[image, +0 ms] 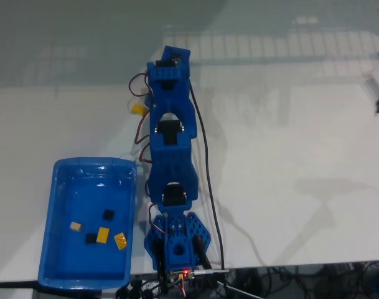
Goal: Pick up all the lego then put into the bin
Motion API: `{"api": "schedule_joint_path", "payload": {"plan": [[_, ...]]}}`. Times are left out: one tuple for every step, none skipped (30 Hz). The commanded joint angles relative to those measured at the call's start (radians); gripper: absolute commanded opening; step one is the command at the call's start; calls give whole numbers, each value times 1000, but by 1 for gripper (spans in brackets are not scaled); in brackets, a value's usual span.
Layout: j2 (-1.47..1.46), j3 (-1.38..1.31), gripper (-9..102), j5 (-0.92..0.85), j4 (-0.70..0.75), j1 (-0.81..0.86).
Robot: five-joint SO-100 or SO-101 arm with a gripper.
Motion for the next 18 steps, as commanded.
{"api": "schedule_joint_path", "payload": {"plan": [[0,-69,25,6,0,-14],[-6,-71,25,5,-2,-15],[-12,-72,24,5,-3,-18],[-15,-74,23,5,-3,-20],[-20,-74,22,5,-3,-23],[-23,-77,20,5,-6,-23],[-26,-78,15,5,-6,-26],[-28,-78,11,5,-8,-28],[-31,-78,7,5,-8,-29],[-34,-78,2,2,-8,-31],[-34,-78,0,8,-15,-31],[-35,-78,0,9,-20,-29],[-35,-78,0,12,-29,-29],[-35,-78,0,21,-37,-28],[-35,-78,0,23,-40,-28],[-35,-78,0,21,-40,-28],[-32,-78,0,21,-38,-29],[-25,-78,0,25,-37,-32]]}}
